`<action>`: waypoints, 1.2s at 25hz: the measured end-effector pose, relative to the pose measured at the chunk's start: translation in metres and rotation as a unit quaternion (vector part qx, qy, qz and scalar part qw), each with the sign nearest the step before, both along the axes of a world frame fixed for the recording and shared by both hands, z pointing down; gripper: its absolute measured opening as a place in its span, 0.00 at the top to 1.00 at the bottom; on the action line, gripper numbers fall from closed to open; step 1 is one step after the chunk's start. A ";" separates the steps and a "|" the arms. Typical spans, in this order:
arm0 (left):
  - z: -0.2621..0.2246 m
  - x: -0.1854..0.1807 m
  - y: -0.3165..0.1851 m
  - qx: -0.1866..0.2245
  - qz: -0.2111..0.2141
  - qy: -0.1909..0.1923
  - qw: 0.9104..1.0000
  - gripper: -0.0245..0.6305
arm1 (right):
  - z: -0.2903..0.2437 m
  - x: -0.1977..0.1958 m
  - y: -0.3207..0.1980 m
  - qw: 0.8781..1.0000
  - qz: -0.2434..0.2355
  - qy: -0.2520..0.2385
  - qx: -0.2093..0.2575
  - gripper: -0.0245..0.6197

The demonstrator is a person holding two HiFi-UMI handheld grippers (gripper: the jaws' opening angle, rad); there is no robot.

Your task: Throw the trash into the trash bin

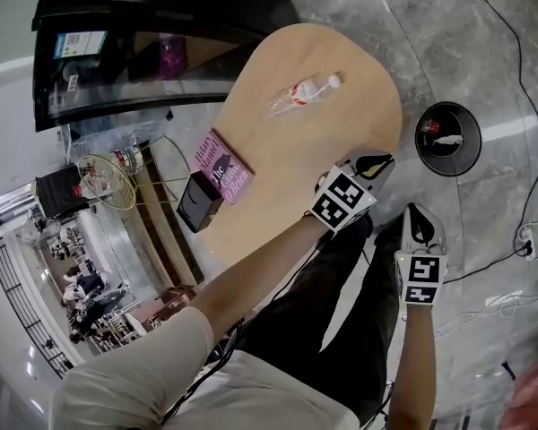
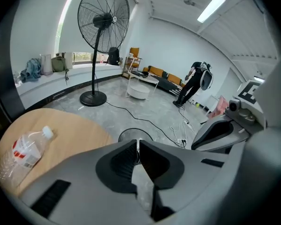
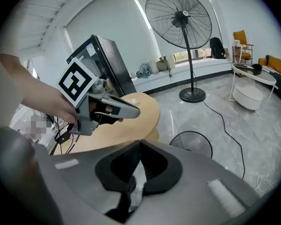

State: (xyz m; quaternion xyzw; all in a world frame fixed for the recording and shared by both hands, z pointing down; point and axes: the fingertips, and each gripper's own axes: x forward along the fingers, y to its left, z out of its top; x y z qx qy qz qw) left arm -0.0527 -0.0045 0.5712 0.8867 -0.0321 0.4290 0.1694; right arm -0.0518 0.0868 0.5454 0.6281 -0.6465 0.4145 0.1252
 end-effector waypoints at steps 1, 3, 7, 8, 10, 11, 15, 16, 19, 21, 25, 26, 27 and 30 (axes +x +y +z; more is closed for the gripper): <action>-0.004 -0.006 -0.001 0.002 -0.004 -0.001 1.000 0.93 | -0.004 -0.002 -0.003 1.000 -0.005 0.001 0.001 0.95; -0.013 -0.017 -0.003 0.005 -0.007 -0.003 1.000 0.94 | -0.008 -0.007 -0.006 1.000 -0.014 0.005 0.000 0.95; -0.026 -0.035 -0.008 0.012 -0.013 -0.003 1.000 0.95 | -0.010 -0.018 -0.013 1.000 -0.028 0.007 -0.001 0.95; -0.028 -0.040 -0.010 0.013 -0.016 -0.003 1.000 0.95 | -0.011 -0.020 -0.016 0.999 -0.032 0.008 0.000 0.95; -0.032 -0.049 -0.015 0.017 -0.018 -0.004 1.000 0.95 | -0.013 -0.025 -0.021 0.999 -0.036 0.008 0.001 0.95; -0.034 -0.054 -0.018 0.020 -0.017 -0.004 1.000 0.95 | -0.014 -0.028 -0.023 0.999 -0.038 0.008 0.002 0.95; -0.039 -0.071 -0.032 0.028 -0.023 -0.007 0.999 0.95 | -0.016 -0.037 -0.032 0.999 -0.044 0.003 0.000 0.95; -0.040 -0.074 -0.035 0.029 -0.026 -0.008 0.999 0.95 | -0.017 -0.039 -0.035 0.999 -0.046 0.002 0.001 0.95; -0.042 -0.083 -0.044 0.031 -0.036 -0.010 0.999 0.95 | -0.019 -0.045 -0.044 0.999 -0.054 0.000 0.003 0.95; -0.041 -0.089 -0.048 0.031 -0.041 -0.012 0.999 0.95 | -0.020 -0.050 -0.049 0.998 -0.062 0.000 0.003 0.95; -0.038 -0.102 -0.057 0.036 -0.043 -0.018 0.998 0.95 | -0.018 -0.057 -0.060 0.997 -0.073 0.001 0.004 0.95; -0.037 -0.105 -0.061 0.039 -0.042 -0.019 0.998 0.95 | -0.017 -0.058 -0.063 0.997 -0.074 0.001 0.004 0.95; -0.037 -0.108 -0.065 0.043 -0.040 -0.020 0.998 0.95 | -0.017 -0.058 -0.066 0.997 -0.075 0.001 0.003 0.95; -0.034 -0.118 -0.084 0.057 -0.036 -0.024 0.997 0.95 | -0.014 -0.059 -0.074 0.997 -0.074 0.000 0.001 0.95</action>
